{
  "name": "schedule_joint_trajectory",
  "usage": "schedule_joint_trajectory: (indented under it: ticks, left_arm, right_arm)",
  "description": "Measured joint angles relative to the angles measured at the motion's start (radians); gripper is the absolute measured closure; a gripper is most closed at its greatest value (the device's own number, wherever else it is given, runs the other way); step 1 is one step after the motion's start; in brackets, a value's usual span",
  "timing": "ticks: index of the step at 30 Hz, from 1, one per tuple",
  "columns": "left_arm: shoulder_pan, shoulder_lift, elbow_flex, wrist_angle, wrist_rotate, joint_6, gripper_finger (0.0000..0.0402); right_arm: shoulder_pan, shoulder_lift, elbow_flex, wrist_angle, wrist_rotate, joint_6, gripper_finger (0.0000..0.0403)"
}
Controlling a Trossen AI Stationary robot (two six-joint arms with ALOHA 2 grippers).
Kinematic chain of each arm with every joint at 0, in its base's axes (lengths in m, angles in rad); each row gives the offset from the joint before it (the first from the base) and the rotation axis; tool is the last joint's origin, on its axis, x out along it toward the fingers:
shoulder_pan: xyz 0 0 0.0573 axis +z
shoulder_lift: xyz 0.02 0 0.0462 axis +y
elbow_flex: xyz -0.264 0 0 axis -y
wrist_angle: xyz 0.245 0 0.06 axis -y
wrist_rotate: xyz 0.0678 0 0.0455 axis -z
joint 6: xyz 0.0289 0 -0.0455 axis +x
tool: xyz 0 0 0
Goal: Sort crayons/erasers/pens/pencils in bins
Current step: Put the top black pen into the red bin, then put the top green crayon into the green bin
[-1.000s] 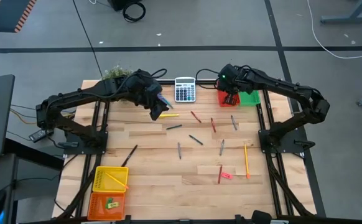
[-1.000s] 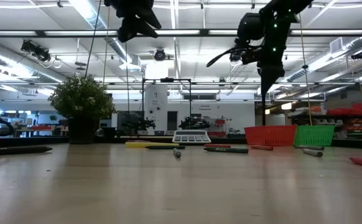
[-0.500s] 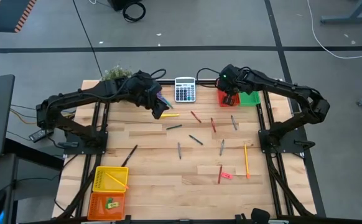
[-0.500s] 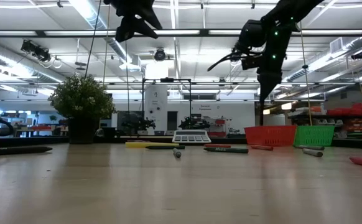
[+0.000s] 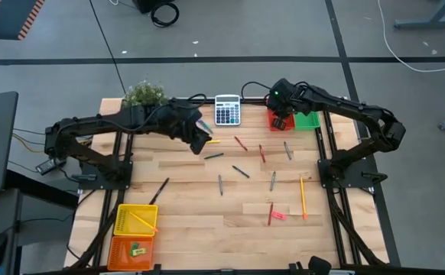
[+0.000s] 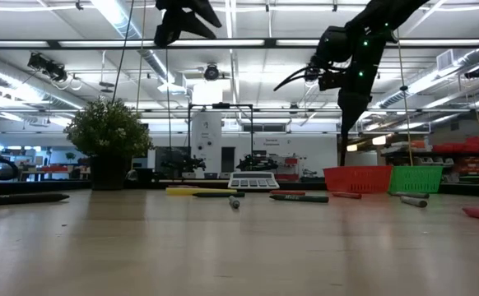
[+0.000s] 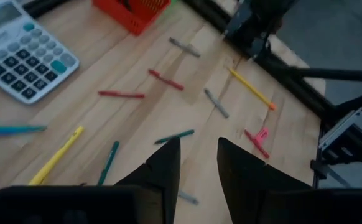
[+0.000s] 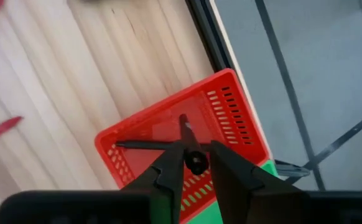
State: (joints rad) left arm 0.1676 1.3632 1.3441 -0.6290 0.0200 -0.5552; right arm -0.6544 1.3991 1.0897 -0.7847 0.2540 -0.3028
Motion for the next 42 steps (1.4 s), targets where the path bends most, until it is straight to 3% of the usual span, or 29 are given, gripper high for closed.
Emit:
schedule_joint_trajectory:
  ticks: [8,24,30,36,42]
  left_arm:
    - [-0.032,0.0,0.0,0.164,-0.035,-0.018,0.0288]
    - [-0.048,0.0,0.0,0.151,-0.035,-0.001,0.0289]
    - [-0.046,0.0,0.0,-0.06,-0.043,-0.04,0.0294]
    - [-0.02,0.017,-0.01,-0.441,-0.041,-0.168,0.0294]
    - [-0.018,0.029,-0.144,-0.461,0.055,-0.193,0.0283]
  right_arm:
    - [0.0,0.0,0.0,-0.02,-0.004,0.016,0.0295]
    - [0.002,0.0,0.0,-0.075,-0.048,0.125,0.0292]
    - [0.002,-0.004,0.043,-0.149,-0.053,0.207,0.0294]
    - [0.003,-0.068,0.099,-0.165,-0.204,0.333,0.0295]
    - [0.018,-0.174,0.117,-0.131,-0.318,0.349,0.0295]
